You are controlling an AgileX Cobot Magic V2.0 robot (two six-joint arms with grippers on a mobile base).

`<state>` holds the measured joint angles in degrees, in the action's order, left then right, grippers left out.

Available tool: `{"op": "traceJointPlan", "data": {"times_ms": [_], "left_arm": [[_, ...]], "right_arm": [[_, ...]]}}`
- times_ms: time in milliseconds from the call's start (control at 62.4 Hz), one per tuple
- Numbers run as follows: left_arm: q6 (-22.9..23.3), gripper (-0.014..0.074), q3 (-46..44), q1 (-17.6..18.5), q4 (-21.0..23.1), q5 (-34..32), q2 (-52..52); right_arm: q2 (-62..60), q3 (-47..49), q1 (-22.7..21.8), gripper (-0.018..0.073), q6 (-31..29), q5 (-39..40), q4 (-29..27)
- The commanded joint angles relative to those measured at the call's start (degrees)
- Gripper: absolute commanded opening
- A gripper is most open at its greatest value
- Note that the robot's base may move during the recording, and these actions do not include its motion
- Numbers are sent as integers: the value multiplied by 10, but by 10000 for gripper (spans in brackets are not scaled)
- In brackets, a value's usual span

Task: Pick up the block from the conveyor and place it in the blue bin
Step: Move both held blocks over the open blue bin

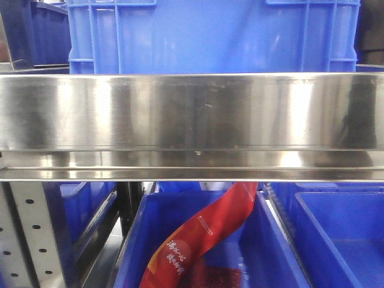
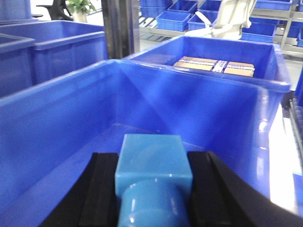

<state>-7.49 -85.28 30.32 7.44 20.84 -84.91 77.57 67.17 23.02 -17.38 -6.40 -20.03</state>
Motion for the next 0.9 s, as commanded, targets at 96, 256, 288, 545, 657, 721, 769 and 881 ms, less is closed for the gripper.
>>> {"op": "traceJointPlan", "data": {"times_ms": [96,256,288,545,657,721,769,881], "left_arm": [[1,-111,-7,4,4,-2,-16],[1,-83,-7,4,4,0,-22],[1,-52,-7,4,4,0,-22],[1,407,-7,4,4,8,-22],[1,465,-7,4,4,8,-22],[1,461,-7,4,4,7,-22],[1,453,-7,4,4,5,-22],[1,406,-7,4,4,2,-21]], "right_arm": [[23,4,6,-168,-3,18,-3],[24,4,6,-62,-3,19,-3],[24,4,6,-11,-3,19,-3],[24,4,6,520,-3,43,-5],[24,4,6,541,-3,47,-5],[24,4,6,540,-3,47,-5],[23,4,6,540,-3,47,-5],[19,4,6,500,-3,48,-5]]}}
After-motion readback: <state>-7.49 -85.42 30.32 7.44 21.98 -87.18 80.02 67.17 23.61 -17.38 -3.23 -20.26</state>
